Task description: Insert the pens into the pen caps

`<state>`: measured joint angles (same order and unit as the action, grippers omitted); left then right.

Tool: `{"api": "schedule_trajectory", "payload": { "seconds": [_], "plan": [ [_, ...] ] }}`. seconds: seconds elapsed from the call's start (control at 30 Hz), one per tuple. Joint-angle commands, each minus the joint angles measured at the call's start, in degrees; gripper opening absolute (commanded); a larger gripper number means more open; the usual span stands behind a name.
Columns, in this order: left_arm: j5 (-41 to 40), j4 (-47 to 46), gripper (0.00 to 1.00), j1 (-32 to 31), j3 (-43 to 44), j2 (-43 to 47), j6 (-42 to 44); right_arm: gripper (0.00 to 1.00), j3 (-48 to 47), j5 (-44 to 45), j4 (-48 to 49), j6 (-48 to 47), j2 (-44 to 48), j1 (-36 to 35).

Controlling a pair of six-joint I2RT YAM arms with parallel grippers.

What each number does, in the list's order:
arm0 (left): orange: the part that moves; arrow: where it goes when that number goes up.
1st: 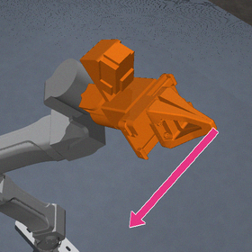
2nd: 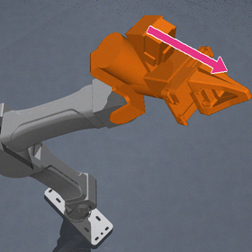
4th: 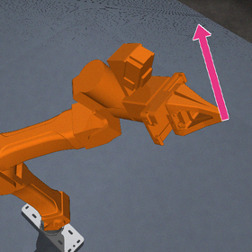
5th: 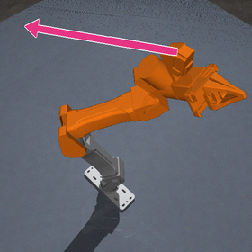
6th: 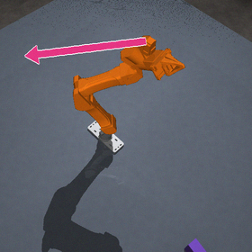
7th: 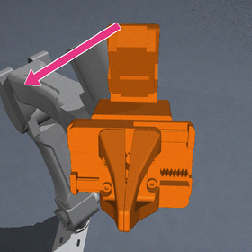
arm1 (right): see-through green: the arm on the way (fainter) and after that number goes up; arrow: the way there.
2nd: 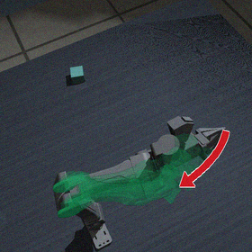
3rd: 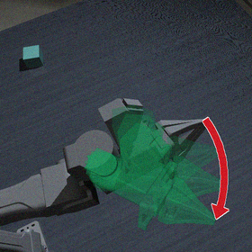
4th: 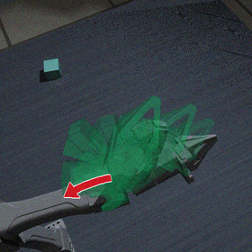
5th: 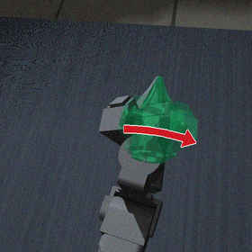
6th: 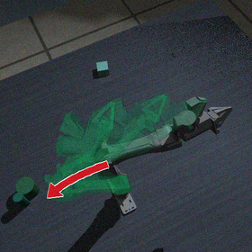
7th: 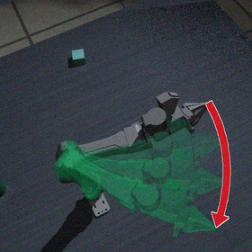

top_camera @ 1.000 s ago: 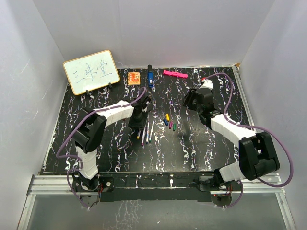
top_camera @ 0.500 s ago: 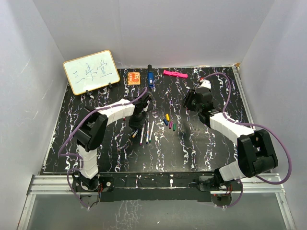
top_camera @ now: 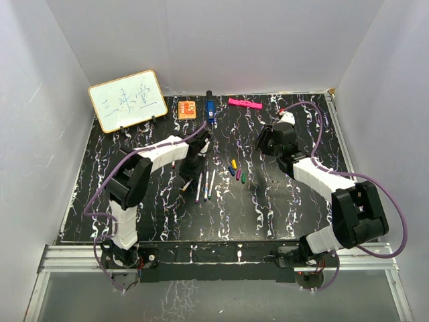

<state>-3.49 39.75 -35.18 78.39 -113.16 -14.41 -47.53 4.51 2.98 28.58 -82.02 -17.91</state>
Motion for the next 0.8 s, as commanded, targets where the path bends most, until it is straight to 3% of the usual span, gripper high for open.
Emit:
{"api": "schedule_trajectory", "payload": {
  "seconds": [0.0,0.77],
  "plan": [
    [0.70,0.17,0.32,0.11,-0.57,-4.27,1.59,0.36,-2.45,-0.33,2.01,-0.10,1.20,0.25],
    [3.28,2.16,0.27,4.00,2.24,-9.75,7.20,0.35,-0.82,-0.23,3.25,0.29,4.09,0.25]
  ]
}}
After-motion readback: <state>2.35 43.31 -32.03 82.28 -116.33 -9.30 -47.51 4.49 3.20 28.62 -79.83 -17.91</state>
